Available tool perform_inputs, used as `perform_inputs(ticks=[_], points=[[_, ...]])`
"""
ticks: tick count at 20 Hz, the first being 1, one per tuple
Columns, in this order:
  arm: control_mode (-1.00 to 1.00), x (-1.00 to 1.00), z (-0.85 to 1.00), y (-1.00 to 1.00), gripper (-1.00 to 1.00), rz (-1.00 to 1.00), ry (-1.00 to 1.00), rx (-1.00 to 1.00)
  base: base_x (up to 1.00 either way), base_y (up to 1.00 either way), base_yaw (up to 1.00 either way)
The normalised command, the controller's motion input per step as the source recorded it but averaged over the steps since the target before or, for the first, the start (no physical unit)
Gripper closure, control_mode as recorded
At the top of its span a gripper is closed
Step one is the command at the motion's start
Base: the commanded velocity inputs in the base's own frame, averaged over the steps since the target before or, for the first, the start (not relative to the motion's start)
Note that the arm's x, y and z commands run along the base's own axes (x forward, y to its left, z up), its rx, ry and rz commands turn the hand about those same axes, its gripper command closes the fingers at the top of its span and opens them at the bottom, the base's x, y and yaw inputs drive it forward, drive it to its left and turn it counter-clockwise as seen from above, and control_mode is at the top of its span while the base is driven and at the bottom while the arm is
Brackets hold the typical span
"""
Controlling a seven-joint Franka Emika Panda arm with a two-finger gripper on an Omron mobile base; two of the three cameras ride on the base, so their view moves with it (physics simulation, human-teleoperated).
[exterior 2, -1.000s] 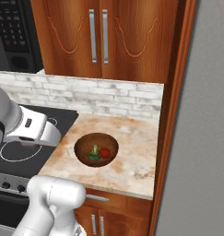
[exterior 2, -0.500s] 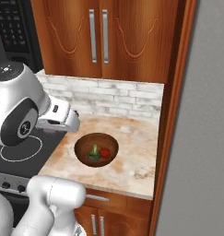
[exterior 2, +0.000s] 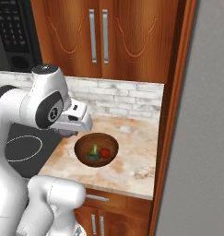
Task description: Take the bell pepper, eggplant, and broccoli from the freezer and place them in the bowl on the counter.
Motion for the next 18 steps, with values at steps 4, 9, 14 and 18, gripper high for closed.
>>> perform_inputs(ticks=[4, 9, 14, 18], points=[[-1.0, 0.56, -0.72, -0.01, 1.0, 0.0, 0.08, 0.0, 0.0, 0.0, 0.0], [-1.0, 0.45, -0.74, 0.0, 1.0, 0.0, 0.04, 0.0, 0.0, 0.0, 0.0], [-1.0, 0.46, -0.57, 0.0, 1.0, 0.0, 0.01, 0.0, 0.0, 0.0, 0.0], [-1.0, 0.61, -0.24, 0.0, 1.0, 0.0, 0.01, 0.0, 0.0, 0.0, 0.0]])
